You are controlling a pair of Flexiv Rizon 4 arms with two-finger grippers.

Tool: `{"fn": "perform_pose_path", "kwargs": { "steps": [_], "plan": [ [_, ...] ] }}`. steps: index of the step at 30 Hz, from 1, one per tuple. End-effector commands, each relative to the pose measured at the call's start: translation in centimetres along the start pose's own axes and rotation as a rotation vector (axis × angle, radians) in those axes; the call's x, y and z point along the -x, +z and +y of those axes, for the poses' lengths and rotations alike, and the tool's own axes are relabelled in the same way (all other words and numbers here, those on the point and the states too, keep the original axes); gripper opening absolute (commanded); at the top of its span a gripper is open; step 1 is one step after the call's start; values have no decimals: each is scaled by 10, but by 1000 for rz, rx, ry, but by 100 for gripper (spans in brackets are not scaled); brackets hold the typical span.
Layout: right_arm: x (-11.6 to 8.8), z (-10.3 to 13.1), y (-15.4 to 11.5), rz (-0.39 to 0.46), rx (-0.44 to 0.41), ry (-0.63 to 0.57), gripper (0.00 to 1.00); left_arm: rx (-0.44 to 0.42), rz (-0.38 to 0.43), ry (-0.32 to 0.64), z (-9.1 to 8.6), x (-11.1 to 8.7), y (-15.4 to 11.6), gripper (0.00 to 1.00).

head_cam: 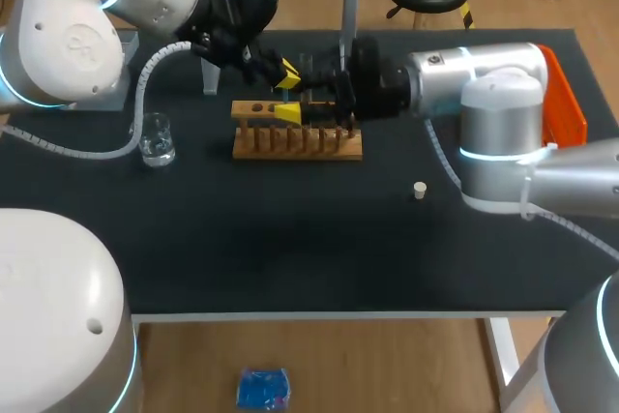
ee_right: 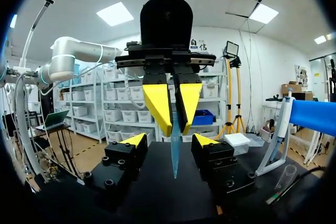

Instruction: Invert the test tube, pick up the pipette, mount the tip to pipette, aspirate from beaker and dispense into the tube, eject the tip, return the pipette, and cap with the stopper.

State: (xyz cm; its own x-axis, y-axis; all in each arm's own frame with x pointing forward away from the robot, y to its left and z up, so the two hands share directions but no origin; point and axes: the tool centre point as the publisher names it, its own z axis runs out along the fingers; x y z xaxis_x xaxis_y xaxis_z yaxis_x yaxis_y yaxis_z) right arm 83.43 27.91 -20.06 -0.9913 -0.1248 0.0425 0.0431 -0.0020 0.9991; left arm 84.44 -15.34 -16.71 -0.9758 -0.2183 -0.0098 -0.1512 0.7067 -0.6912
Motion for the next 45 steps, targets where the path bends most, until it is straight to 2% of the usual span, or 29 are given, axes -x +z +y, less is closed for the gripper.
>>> {"fn": "perform_pose_path", "kwargs": {
  "steps": [1,4,10,16,35,36,41,45],
  "plan": [
    [3,0,1,6,0,-2,49,4,2,-1,-1,0,-1,0],
    [3,1,1,7,0,-3,47,4,2,-1,-1,0,-1,0],
    [5,-1,2,6,-2,-1,37,4,2,-1,-1,0,-1,0],
    [6,-1,0,-2,2,2,0,4,2,-1,-1,0,-1,0],
    [6,-2,-2,-15,24,8,0,4,2,-1,-1,0,-1,0],
    [6,-2,-2,-14,23,8,0,4,2,-1,-1,0,-1,100],
    [4,-2,-7,-8,13,3,0,4,2,-1,-1,0,-1,100],
    [1,1,-25,-1,3,-11,0,4,2,-1,-1,0,-1,100]
  ]
}}
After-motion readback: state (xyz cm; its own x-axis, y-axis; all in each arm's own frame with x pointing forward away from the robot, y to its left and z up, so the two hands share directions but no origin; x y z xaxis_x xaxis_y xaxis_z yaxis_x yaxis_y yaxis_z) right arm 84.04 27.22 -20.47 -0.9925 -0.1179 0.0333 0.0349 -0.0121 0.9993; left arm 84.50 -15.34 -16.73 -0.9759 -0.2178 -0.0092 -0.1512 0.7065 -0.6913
